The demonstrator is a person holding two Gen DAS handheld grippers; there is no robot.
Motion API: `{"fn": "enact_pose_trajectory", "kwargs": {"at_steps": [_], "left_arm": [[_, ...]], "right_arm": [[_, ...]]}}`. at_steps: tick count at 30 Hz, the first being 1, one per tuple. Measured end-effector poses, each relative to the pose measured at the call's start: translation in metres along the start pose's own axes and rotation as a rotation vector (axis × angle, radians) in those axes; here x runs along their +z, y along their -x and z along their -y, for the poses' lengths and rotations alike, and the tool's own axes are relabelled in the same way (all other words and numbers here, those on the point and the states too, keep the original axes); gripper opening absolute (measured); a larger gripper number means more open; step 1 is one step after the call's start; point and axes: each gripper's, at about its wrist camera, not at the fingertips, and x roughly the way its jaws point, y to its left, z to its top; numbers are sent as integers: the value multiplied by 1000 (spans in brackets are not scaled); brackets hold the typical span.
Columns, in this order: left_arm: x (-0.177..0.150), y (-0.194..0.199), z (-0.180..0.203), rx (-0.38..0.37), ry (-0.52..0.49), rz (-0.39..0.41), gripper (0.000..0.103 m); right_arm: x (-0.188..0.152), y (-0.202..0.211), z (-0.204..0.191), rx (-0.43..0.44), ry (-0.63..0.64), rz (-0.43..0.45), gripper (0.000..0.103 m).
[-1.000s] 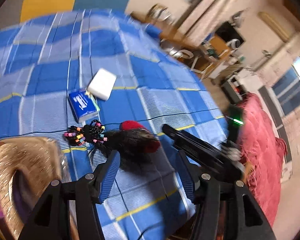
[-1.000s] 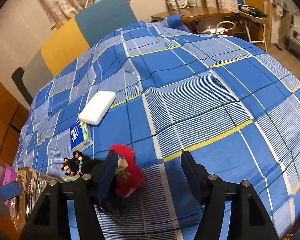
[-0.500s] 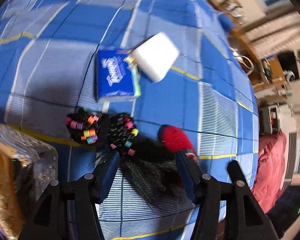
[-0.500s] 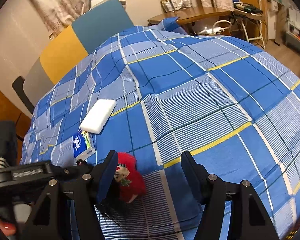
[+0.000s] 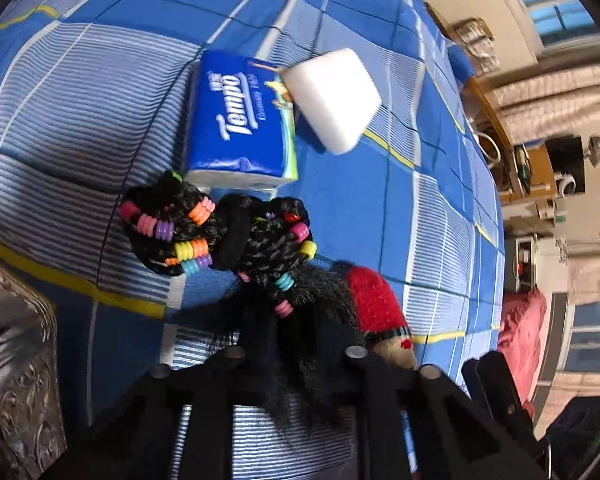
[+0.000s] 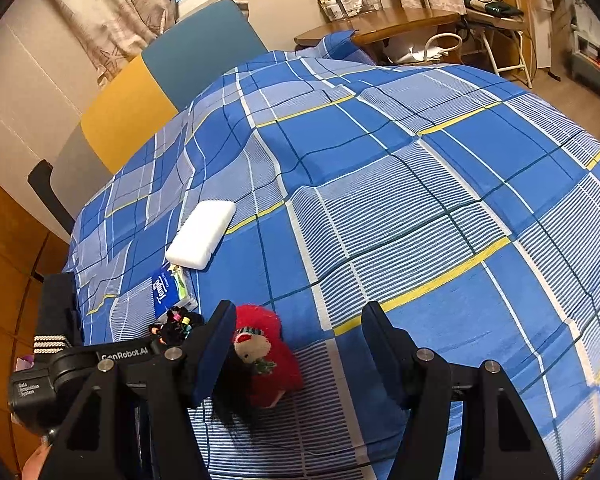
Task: Organize soft objects
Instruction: 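Grasp the black beaded hair ties with the left gripper while the right gripper grasps the red plush toy, then lift the black hair ties with the left gripper while the right gripper lifts the red plush toy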
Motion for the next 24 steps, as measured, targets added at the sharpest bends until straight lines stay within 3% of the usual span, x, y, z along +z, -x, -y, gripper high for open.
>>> {"fn": "enact_pose_trajectory", "kwargs": {"at_steps": [5,14,19,20,22,24], "left_arm": [[-7,37,12,-46,-83,114,9],[-13,96,24,-105,-191,232,9],[-17,92,28,-90,-240,185,9],[-19,88,30,-82,-253,162,13],[-24,76,31,-55,-263,122,37],[-25,67,28,-4,-224,122,45]], "right_arm": [[-1,-3,3,0,-12,-8,66],[-7,-21,-13,39,47,-66,66],[-10,-25,-17,-6,91,-70,66],[-10,-23,-14,1,75,-65,66],[-9,-21,-11,2,59,-58,66],[-8,-21,-11,-18,65,-56,66]]}}
